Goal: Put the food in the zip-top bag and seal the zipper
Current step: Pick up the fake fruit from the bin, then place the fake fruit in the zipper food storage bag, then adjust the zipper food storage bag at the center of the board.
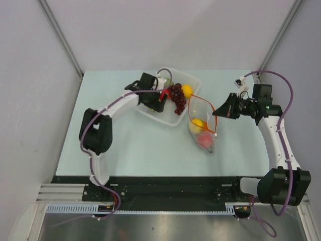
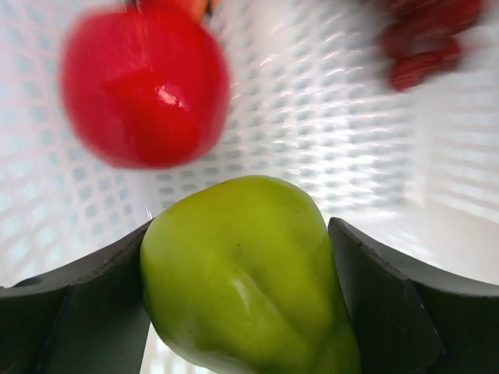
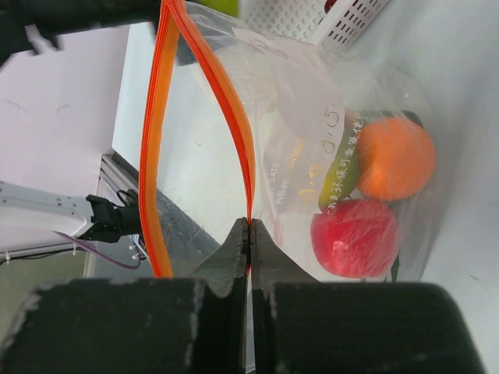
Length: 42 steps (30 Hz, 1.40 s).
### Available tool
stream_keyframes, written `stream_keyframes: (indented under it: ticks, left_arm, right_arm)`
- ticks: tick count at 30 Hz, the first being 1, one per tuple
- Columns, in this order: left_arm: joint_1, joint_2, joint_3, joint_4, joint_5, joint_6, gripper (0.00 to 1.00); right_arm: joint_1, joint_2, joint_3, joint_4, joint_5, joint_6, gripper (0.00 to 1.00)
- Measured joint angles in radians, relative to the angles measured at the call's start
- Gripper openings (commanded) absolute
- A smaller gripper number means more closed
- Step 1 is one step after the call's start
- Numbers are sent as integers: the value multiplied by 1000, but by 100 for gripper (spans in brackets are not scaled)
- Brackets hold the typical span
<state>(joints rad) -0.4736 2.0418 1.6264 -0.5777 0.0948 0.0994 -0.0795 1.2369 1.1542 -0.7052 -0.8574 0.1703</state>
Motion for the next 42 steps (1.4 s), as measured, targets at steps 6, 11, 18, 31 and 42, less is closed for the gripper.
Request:
stream_keyframes:
  ticks: [6, 11, 18, 31, 42]
  left_arm:
    - [-32, -307, -1, 84, 147, -102, 64]
    - [-186, -409, 113, 177, 235, -163, 66]
    - [-376, -296, 190, 176, 268, -178, 68]
    - [-508, -37, 360, -80, 326, -171, 100]
    - [-368, -240, 259, -87, 573, 87, 100]
  right_arm:
    - [0, 0, 0, -3, 7, -14, 0]
    - [0, 0, 0, -15, 15, -23, 0]
    - [-1, 0, 23, -47, 30, -49, 0]
    - [-45, 20, 113, -121, 56, -166, 0]
    - [-68, 26, 114, -155, 55, -229, 0]
